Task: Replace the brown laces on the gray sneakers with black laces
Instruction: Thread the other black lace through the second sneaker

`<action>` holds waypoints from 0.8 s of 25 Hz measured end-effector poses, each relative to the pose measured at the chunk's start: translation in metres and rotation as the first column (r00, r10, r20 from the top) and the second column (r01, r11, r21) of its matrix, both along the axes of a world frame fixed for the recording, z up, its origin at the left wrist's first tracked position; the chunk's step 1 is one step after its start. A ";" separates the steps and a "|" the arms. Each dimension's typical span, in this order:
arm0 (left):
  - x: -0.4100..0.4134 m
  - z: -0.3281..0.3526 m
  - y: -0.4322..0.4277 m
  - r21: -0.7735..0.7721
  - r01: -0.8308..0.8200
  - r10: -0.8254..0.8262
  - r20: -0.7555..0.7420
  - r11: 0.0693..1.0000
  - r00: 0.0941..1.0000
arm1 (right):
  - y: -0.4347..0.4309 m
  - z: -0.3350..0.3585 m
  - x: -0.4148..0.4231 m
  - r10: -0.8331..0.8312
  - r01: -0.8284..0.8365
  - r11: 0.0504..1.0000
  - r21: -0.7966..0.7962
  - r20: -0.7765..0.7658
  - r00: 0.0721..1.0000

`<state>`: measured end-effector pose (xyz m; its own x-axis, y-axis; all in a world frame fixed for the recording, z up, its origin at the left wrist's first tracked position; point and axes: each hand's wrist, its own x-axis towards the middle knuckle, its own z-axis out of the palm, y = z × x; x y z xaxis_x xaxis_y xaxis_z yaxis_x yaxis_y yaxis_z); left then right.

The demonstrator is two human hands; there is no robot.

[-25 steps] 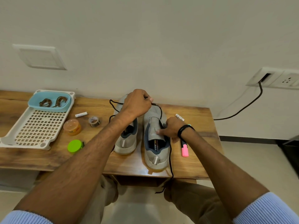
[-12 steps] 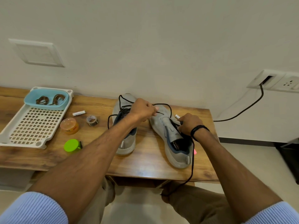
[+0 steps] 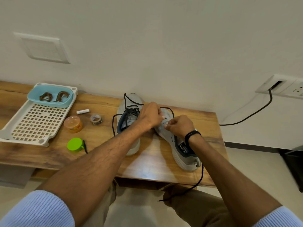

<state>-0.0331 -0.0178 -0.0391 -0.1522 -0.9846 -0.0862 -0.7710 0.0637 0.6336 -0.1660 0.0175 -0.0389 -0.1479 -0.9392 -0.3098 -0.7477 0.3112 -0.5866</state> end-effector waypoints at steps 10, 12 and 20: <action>0.003 -0.009 0.004 -0.049 0.123 -0.109 0.222 0.991 0.969 | -0.006 -0.015 0.012 -0.067 0.069 0.997 0.033 -0.067 0.996; 0.002 -0.010 0.006 -0.045 0.148 -0.130 0.284 0.988 0.950 | -0.004 -0.017 0.016 -0.094 0.098 0.994 0.040 -0.092 0.991; 0.009 -0.021 0.012 0.016 0.216 -0.194 0.514 0.976 0.836 | 0.002 -0.019 0.018 -0.169 0.169 0.986 -0.009 -0.085 0.982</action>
